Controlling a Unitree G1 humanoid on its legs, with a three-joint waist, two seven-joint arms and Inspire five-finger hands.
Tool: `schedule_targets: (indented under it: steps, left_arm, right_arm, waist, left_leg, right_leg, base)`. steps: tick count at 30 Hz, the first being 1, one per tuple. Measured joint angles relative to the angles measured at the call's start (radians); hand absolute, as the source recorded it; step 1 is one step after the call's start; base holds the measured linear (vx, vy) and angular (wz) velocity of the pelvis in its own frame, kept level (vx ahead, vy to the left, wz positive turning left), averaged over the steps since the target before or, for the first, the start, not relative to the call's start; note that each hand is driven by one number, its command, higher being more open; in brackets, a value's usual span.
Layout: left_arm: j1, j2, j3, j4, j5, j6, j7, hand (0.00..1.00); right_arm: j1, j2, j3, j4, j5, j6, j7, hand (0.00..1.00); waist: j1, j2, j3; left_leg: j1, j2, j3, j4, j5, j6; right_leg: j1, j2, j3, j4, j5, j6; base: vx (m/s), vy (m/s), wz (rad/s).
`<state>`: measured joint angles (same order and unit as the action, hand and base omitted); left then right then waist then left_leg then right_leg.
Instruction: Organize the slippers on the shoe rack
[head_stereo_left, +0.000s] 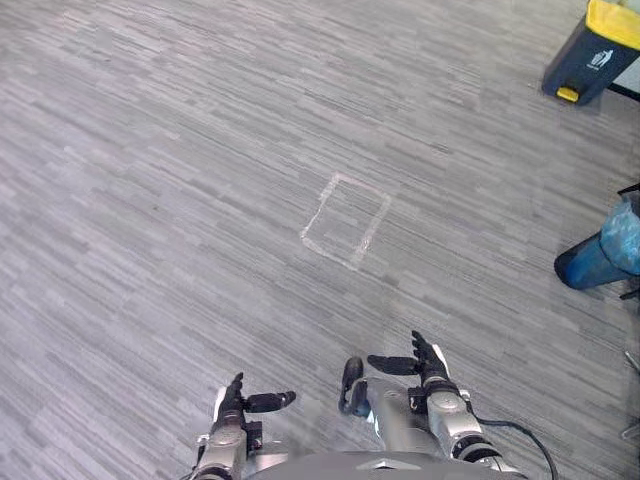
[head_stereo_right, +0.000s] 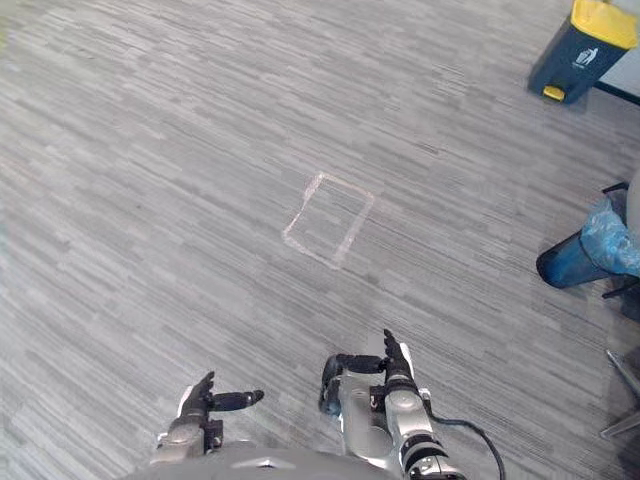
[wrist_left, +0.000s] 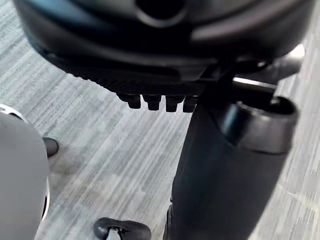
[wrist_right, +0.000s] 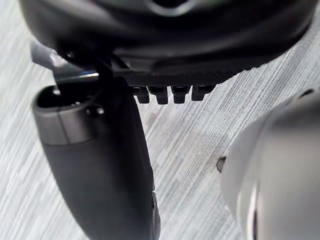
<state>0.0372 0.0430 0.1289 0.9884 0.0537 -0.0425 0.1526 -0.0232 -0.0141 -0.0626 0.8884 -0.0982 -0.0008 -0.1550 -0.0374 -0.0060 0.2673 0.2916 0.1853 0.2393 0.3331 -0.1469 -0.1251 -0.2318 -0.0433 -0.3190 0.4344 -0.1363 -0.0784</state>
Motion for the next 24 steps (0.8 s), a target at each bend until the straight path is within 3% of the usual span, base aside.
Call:
schedule_targets:
  steps: [1,2,3,4,5,6,7,8,9,10,11,12,13,14,15,16,18,19,20,22,24]
  left_arm:
    - [0.000,0.000,0.001,0.000,0.000,0.000,0.000,1.00]
    - [0.001,-0.014,0.026,-0.020,0.000,0.000,0.001,1.00]
    - [0.004,-0.021,0.041,-0.029,0.000,-0.001,0.002,1.00]
    - [0.011,-0.028,0.055,-0.050,0.000,0.000,0.001,1.00]
    - [0.021,-0.016,0.053,-0.072,-0.001,0.000,0.001,1.00]
    - [0.021,-0.013,0.053,-0.075,-0.002,-0.001,0.001,1.00]
    - [0.021,-0.009,0.054,-0.090,-0.003,-0.001,0.003,1.00]
    - [0.020,-0.010,0.054,-0.101,-0.003,-0.010,0.007,1.00]
    - [0.018,-0.011,0.053,-0.101,-0.003,-0.014,0.007,1.00]
    - [0.013,-0.011,0.052,-0.102,-0.003,-0.019,0.007,1.00]
    - [0.011,-0.015,0.049,-0.099,-0.005,-0.021,0.009,1.00]
    - [0.009,-0.008,0.044,-0.089,-0.006,-0.023,0.014,1.00]
    - [0.006,0.000,0.041,-0.078,-0.005,-0.022,0.014,1.00]
    - [0.003,0.013,0.032,-0.071,-0.005,-0.023,0.016,1.00]
    - [-0.002,0.023,0.024,-0.056,-0.009,-0.014,0.010,1.00]
    - [-0.008,0.025,0.023,-0.046,-0.009,-0.011,0.010,1.00]
    - [-0.011,0.029,0.020,-0.022,-0.006,-0.009,0.010,1.00]
    - [-0.002,0.033,0.000,-0.021,-0.005,-0.009,0.011,1.00]
    - [0.000,0.038,-0.005,-0.019,-0.004,-0.009,0.011,1.00]
    - [0.000,0.056,-0.009,0.012,-0.004,0.001,0.013,1.00]
    - [0.006,0.061,-0.009,0.019,-0.004,0.001,0.014,1.00]
  right_arm:
    - [0.000,0.000,0.000,-0.001,0.000,0.000,0.000,1.00]
    - [0.030,0.000,0.005,-0.040,0.000,0.001,0.000,1.00]
    - [0.040,0.000,0.007,-0.057,0.000,0.000,-0.001,1.00]
    - [0.043,0.008,0.007,-0.062,0.000,0.001,-0.002,1.00]
    - [0.051,0.027,0.007,-0.063,0.003,0.001,-0.003,1.00]
    - [0.051,0.032,0.007,-0.063,0.003,0.001,-0.003,1.00]
    - [0.056,0.044,0.005,-0.059,0.004,0.001,-0.003,1.00]
    - [0.047,0.052,0.005,-0.042,0.004,0.002,-0.003,1.00]
    - [0.043,0.054,0.004,-0.036,0.005,0.002,-0.003,1.00]
    - [0.036,0.055,0.004,-0.020,0.005,0.002,-0.004,1.00]
    - [0.037,0.048,0.003,-0.007,0.004,0.001,-0.005,1.00]
    - [0.039,0.053,0.004,0.017,0.004,0.000,-0.007,1.00]
    - [0.041,0.058,0.006,0.019,0.006,0.004,-0.005,1.00]
    - [0.040,0.064,0.006,0.029,0.004,0.004,-0.005,1.00]
    - [0.043,0.065,0.003,0.035,0.002,0.004,-0.006,1.00]
    - [0.044,0.064,0.002,0.037,0.002,0.004,-0.006,1.00]
    - [0.035,0.060,0.004,0.050,0.000,0.003,-0.007,1.00]
    - [0.028,0.060,0.012,0.050,0.000,0.002,-0.003,1.00]
    - [0.021,0.060,0.015,0.054,0.000,0.002,-0.001,1.00]
    - [-0.005,0.059,0.032,0.070,0.000,0.000,0.003,1.00]
    - [-0.012,0.050,0.058,0.060,-0.002,-0.013,0.003,1.00]
  waist:
    - [0.000,0.000,0.000]
    - [0.003,0.019,0.002]
    - [0.005,0.030,-0.001]
    - [0.007,0.039,-0.001]
    - [0.018,0.032,-0.004]
    - [0.023,0.030,-0.005]
    - [0.032,0.017,-0.011]
    - [0.047,0.007,-0.011]
    - [0.051,0.007,-0.012]
    - [0.059,0.005,-0.011]
    - [0.061,0.012,-0.014]
    - [0.063,-0.011,-0.018]
    - [0.056,-0.027,-0.027]
    - [0.046,-0.044,-0.040]
    - [0.045,-0.049,-0.043]
    - [0.046,-0.048,-0.043]
    - [0.058,-0.046,-0.045]
    - [0.056,-0.046,-0.046]
    - [0.054,-0.041,-0.043]
    - [0.028,-0.038,-0.043]
    - [0.021,-0.034,-0.042]
  left_leg:
    - [-0.001,0.001,-0.001,0.004,0.001,-0.001]
    - [-0.109,0.058,-0.040,0.304,0.097,-0.007]
    - [-0.179,0.096,-0.051,0.461,0.093,-0.016]
    - [-0.271,0.151,-0.042,0.650,0.040,-0.020]
    - [-0.348,0.180,-0.013,0.734,-0.019,-0.011]
    - [-0.363,0.181,-0.004,0.734,-0.034,-0.007]
    - [-0.412,0.174,0.035,0.682,-0.077,0.005]
    - [-0.464,0.142,0.051,0.523,-0.120,0.024]
    - [-0.481,0.120,0.040,0.440,-0.125,0.024]
    - [-0.496,0.072,-0.004,0.268,-0.115,0.024]
    - [-0.502,0.015,-0.087,0.052,0.005,0.026]
    - [-0.473,-0.018,-0.096,0.019,0.083,0.042]
    - [-0.466,-0.035,-0.093,0.007,0.084,0.043]
    - [-0.471,-0.046,-0.085,0.018,0.064,0.062]
    - [-0.472,-0.044,-0.078,0.079,0.002,0.071]
    - [-0.462,-0.042,-0.067,0.092,-0.022,0.076]
    - [-0.365,-0.044,0.008,0.059,-0.074,0.090]
    - [-0.304,-0.051,0.054,0.025,-0.096,0.103]
    - [-0.279,-0.053,0.068,0.016,-0.105,0.108]
    - [-0.174,-0.050,0.085,-0.058,-0.115,0.110]
    - [-0.116,-0.039,0.109,-0.105,-0.114,0.108]
  right_leg:
    - [0.001,0.000,0.000,0.000,0.000,0.000]
    - [0.086,0.021,-0.001,-0.048,-0.029,0.001]
    - [0.125,0.037,0.000,-0.079,-0.035,-0.004]
    - [0.189,0.064,0.006,-0.122,-0.040,-0.007]
    - [0.261,0.077,0.023,-0.180,-0.042,-0.007]
    - [0.279,0.077,0.028,-0.194,-0.042,-0.006]
    - [0.326,0.074,0.053,-0.231,-0.038,-0.001]
    - [0.373,0.063,0.091,-0.265,-0.037,0.002]
    - [0.385,0.055,0.105,-0.274,-0.036,0.004]
    - [0.401,0.035,0.131,-0.281,-0.038,0.021]
    - [0.424,0.018,0.159,-0.288,-0.053,0.063]
    - [0.448,-0.009,0.187,-0.299,-0.068,0.096]
    - [0.448,-0.025,0.188,-0.303,-0.067,0.103]
    - [0.439,-0.043,0.193,-0.302,-0.051,0.127]
    - [0.442,-0.051,0.205,-0.274,-0.045,0.137]
    - [0.441,-0.057,0.213,-0.250,-0.047,0.140]
    - [0.339,-0.092,0.256,0.018,-0.050,0.155]
    - [0.240,-0.133,0.251,0.234,-0.012,0.204]
    - [0.203,-0.148,0.240,0.316,-0.017,0.202]
    - [0.107,-0.162,0.128,0.454,-0.095,0.123]
    - [0.033,-0.143,0.054,0.405,-0.126,0.086]
  base:
    - [0.47,-0.154,0.16]
    - [0.35,-0.085,0.00]
    - [0.43,-0.067,-0.09]
    - [0.50,-0.038,-0.25]
    - [0.41,-0.030,-0.28]
    - [0.49,0.004,-0.38]
    - [0.42,0.052,-0.60]
    - [0.49,0.089,-0.71]
    - [0.39,0.165,-0.84]
    - [0.39,0.230,-0.87]
    - [0.49,0.294,-0.99]
    - [0.34,0.208,-0.61]
    - [0.35,0.171,-0.21]
    - [0.40,0.211,-0.05]
    - [0.46,0.259,-0.16]
    - [0.42,0.290,-0.42]
    - [0.38,0.281,-0.87]
    - [0.31,0.214,-0.95]
    - [0.24,0.142,-0.73]
    - [0.33,0.114,-0.30]
    - [0.44,0.003,-0.13]
